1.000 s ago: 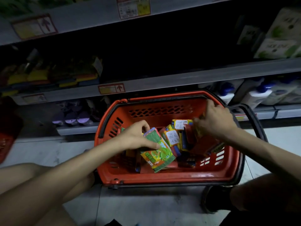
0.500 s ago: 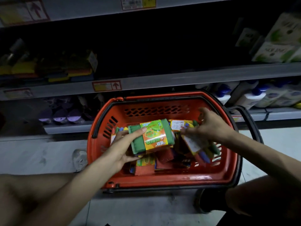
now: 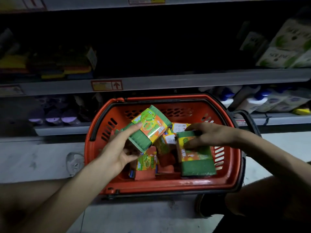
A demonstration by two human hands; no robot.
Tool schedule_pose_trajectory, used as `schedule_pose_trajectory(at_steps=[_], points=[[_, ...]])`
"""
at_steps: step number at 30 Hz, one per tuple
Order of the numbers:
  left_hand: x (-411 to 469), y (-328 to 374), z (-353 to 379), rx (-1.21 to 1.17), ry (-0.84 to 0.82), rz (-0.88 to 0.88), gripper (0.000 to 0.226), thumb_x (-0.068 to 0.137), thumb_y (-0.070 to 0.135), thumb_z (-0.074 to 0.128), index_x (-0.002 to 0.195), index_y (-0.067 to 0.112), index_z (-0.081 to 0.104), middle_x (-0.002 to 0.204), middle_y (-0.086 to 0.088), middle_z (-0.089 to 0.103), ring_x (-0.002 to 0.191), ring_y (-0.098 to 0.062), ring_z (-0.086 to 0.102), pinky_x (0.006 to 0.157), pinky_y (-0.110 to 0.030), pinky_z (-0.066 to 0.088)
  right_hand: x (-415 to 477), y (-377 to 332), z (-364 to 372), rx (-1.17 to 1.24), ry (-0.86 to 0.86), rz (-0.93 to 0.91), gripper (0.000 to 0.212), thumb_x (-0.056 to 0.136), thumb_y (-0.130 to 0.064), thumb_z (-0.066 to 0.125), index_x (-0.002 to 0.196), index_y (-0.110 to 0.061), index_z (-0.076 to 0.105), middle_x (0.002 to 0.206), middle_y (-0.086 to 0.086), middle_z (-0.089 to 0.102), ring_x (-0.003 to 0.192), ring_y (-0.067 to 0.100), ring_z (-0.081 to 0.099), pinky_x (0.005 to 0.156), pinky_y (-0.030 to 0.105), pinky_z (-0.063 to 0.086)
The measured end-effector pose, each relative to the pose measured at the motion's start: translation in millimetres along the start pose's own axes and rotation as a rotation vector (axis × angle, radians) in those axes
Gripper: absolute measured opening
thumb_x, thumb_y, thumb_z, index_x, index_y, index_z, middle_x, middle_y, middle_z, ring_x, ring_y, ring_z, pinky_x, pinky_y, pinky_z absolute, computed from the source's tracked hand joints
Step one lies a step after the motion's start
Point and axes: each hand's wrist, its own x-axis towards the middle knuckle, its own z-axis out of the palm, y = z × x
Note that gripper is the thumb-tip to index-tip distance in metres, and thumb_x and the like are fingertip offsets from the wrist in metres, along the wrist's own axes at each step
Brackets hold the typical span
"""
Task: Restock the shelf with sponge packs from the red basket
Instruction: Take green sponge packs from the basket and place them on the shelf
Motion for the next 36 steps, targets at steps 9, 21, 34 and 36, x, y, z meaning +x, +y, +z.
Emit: schedule_pose_trajectory(at_steps=[9,21,34,36], points=[[-2,16,3,-0.167,0.01,0.039,0.048,0.076,0.031,0.084,0.118,0.018,0.067,0.101,-0.008,0.08,0.104,-0.029,0.073,0.093,-0.053,0.058,1,-8,17,-0.157,0.316,-0.16,0.066,0.065,-0.061,0.087,0.113,-0.023,0.062,0.099,-0.005,0.074,0.085,0.005,0.071,0.078,0.029,0.06],[-9,38,4,-0.321,0.012,0.161,0.049,0.067,0.043,0.087,0.111,0.032,0.068,0.133,-0.009,0.063,0.125,-0.031,0.06,0.085,-0.043,0.06,-1,-43,-12,0.12,0.473,-0.364,0.066,0.071,-0.07,0.074,0.124,-0.031,0.068,0.107,-0.01,0.076,0.091,0.003,0.073,0.082,0.028,0.061],[-18,84,-10,-0.081,0.057,0.372,0.043,0.081,0.025,0.082,0.121,0.02,0.066,0.112,-0.012,0.077,0.101,-0.031,0.074,0.077,-0.043,0.056,-2,-76,-16,0.14,0.599,-0.533,0.033,0.079,-0.058,0.075,0.102,-0.035,0.078,0.091,-0.019,0.075,0.077,-0.008,0.071,0.06,0.011,0.051],[-19,95,-15,0.054,0.066,0.443,0.047,0.075,0.031,0.087,0.117,0.024,0.067,0.107,-0.008,0.078,0.091,-0.023,0.076,0.072,-0.037,0.057,-5,-79,-21,0.064,0.562,-0.534,0.052,0.072,-0.067,0.07,0.116,-0.039,0.072,0.095,-0.018,0.075,0.082,-0.008,0.071,0.067,0.016,0.057]])
